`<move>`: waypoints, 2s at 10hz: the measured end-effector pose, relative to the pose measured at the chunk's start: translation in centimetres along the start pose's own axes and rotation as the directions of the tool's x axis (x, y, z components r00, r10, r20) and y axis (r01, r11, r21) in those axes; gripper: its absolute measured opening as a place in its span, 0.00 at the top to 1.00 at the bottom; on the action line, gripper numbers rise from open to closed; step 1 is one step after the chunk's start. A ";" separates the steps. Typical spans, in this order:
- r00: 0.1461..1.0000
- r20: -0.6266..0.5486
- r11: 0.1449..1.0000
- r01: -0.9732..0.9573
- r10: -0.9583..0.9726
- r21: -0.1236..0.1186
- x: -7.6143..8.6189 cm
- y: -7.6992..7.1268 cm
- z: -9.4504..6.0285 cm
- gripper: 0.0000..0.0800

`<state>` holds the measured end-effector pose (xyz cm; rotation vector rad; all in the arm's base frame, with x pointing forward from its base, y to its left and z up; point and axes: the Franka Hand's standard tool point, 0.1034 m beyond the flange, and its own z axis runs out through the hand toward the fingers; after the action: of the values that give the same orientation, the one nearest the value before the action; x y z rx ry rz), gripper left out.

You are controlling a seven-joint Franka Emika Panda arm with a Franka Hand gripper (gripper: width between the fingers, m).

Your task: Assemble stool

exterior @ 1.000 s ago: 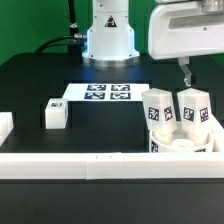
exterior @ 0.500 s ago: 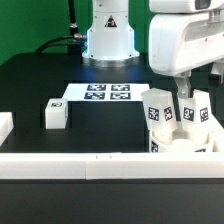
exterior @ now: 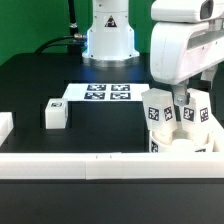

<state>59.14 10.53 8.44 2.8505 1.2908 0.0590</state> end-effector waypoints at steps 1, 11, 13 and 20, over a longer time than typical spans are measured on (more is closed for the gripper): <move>1.000 -0.001 1.000 -0.021 0.021 -0.002 0.2 0.1 0.0 0.22; 0.608 -0.006 0.608 -0.794 0.794 0.010 0.3 0.2 0.0 0.59; 0.330 -0.011 0.330 -0.944 0.944 0.018 0.7 -0.1 0.0 0.59; -0.381 0.042 -0.382 -0.923 0.924 0.050 1.3 -0.5 -0.1 0.58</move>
Offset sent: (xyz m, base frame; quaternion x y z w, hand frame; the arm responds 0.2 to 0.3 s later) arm 0.0000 0.0000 0.0000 0.0000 0.0000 0.0000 1.0000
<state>59.63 11.87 8.54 2.7454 -1.7042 0.0348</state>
